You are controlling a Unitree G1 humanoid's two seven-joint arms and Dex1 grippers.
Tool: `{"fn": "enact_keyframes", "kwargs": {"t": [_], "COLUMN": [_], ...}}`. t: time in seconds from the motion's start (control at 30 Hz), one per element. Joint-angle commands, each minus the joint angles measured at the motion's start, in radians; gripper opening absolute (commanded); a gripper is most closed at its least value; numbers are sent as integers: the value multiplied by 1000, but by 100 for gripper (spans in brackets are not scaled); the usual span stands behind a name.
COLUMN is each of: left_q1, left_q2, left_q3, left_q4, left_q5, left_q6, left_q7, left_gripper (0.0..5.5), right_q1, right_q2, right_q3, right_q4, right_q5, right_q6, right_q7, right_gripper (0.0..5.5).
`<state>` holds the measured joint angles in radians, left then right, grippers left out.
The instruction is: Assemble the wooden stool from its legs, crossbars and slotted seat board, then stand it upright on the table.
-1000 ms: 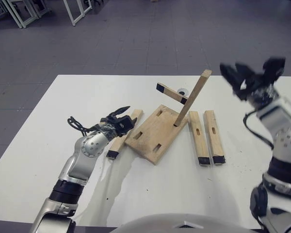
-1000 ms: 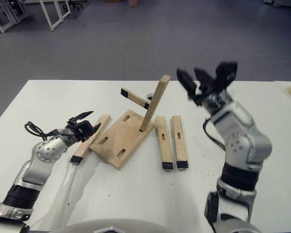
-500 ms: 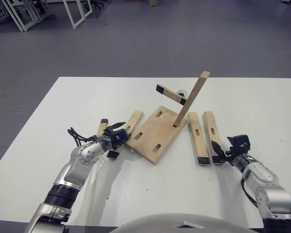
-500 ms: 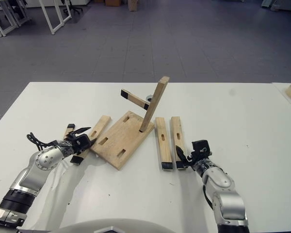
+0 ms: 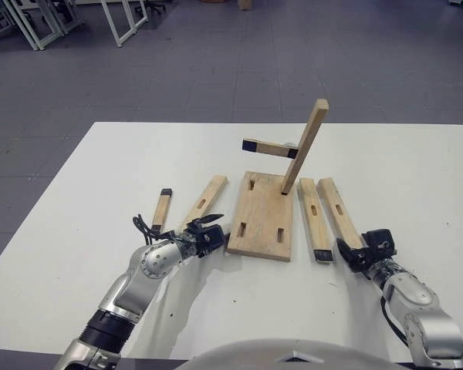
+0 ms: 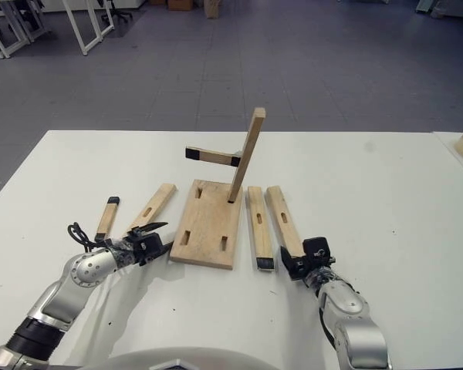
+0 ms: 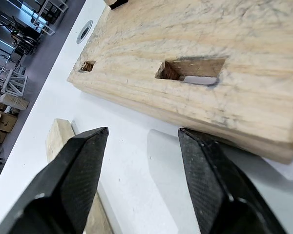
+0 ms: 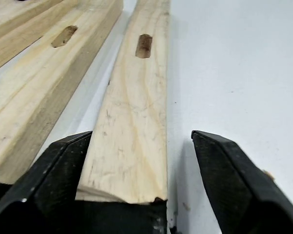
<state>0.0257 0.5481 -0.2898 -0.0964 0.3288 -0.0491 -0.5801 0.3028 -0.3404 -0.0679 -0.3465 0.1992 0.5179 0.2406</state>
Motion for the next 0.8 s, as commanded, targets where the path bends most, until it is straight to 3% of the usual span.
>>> {"fn": "enact_keyframes", "kwargs": {"t": [0.03,0.17,0.23,0.37,0.47,0.63,0.7,0.8], "left_q1": [-29,-37,-48,-46,-92,-251,-285,-309], "left_q2": [-45,-39,-26,-57,-175,-326,-332,-328], "left_q3": [-35,-24,2,160,309,445,455,435], "left_q4": [-58,-64,-55,-112,-235,-419,-438,-430], "left_q5": [0,10,5,-159,-512,-1261,-1499,-1799], "left_q6": [-8,-2,-2,81,336,750,799,827], "left_q7": [7,9,15,29,31,188,261,371], "left_gripper": [265,265,265,265,265,344,380,385], "right_q1": [-50,-59,-75,-224,-370,-585,-625,-673], "right_q2": [-12,-20,-22,10,17,-8,-37,-102], "right_q3": [-30,-48,-67,-180,-275,-420,-420,-354], "right_q4": [134,190,207,169,129,6,-29,-47], "right_q5": [12,28,32,150,311,756,905,1058], "right_q6": [-8,-47,-78,-133,-93,18,78,191], "right_q7": [38,83,86,84,85,82,89,189], "right_gripper": [283,209,205,205,205,205,205,205]}}
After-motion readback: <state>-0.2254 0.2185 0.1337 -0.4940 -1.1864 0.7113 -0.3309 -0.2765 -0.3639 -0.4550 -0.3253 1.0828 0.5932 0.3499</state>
